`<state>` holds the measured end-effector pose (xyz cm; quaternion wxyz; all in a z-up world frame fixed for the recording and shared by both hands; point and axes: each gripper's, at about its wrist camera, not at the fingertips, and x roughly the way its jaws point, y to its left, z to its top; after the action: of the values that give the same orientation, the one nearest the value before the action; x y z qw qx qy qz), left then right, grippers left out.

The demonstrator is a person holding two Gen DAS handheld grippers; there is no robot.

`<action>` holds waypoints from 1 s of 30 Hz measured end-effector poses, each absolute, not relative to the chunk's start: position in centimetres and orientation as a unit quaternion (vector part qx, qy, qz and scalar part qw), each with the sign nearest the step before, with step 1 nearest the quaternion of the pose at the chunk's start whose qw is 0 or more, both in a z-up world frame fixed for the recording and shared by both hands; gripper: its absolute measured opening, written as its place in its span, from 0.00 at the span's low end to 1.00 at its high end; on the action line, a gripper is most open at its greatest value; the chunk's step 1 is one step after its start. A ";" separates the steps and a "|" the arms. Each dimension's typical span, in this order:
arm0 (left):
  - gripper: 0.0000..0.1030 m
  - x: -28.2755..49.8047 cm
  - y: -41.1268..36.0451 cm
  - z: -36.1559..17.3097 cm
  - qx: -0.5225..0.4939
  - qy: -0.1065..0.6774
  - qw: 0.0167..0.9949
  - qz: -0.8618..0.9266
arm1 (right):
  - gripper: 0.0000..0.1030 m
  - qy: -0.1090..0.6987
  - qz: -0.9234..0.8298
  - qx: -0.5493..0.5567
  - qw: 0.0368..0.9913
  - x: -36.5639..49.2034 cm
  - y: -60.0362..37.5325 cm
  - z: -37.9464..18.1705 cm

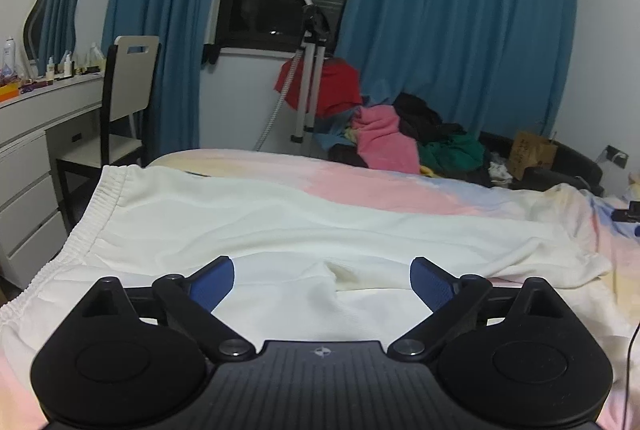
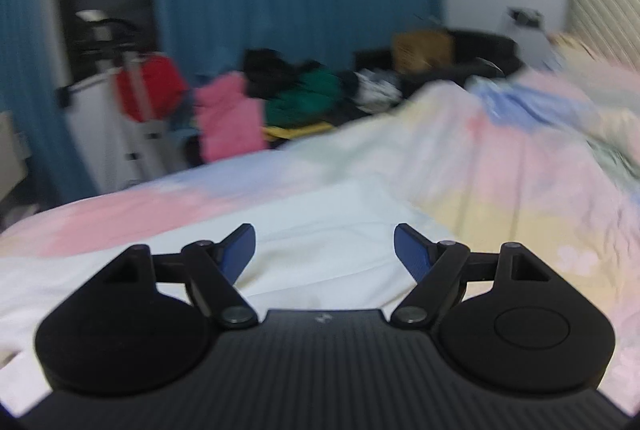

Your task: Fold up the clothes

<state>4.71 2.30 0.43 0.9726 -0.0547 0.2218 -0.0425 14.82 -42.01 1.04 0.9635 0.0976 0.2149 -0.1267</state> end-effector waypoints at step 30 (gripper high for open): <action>1.00 -0.2 13.5 -1.5 -0.111 0.321 0.937 0.083 | 0.76 0.219 -0.031 0.114 0.969 3.7 -30.0 -2.9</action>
<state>-0.17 13.49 -1.45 0.9370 -0.1113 0.3205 0.0827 3.74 -30.03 -2.91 0.9687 0.1136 0.2186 -0.0307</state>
